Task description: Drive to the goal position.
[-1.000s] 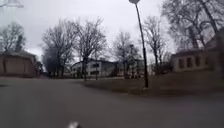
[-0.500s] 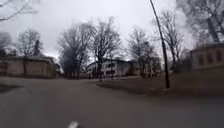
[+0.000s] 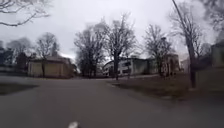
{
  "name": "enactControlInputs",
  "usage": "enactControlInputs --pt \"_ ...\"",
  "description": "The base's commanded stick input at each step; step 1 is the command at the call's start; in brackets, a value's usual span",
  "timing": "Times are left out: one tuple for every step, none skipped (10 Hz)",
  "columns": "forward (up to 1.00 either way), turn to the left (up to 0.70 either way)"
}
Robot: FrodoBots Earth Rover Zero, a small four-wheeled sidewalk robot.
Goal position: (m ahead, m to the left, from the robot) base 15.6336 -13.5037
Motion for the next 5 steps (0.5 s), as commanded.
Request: enactControlInputs --pt "1.0 0.0" --pt "1.0 0.0" --pt "1.0 0.0" --pt "1.0 0.0" --pt "1.0 0.0"
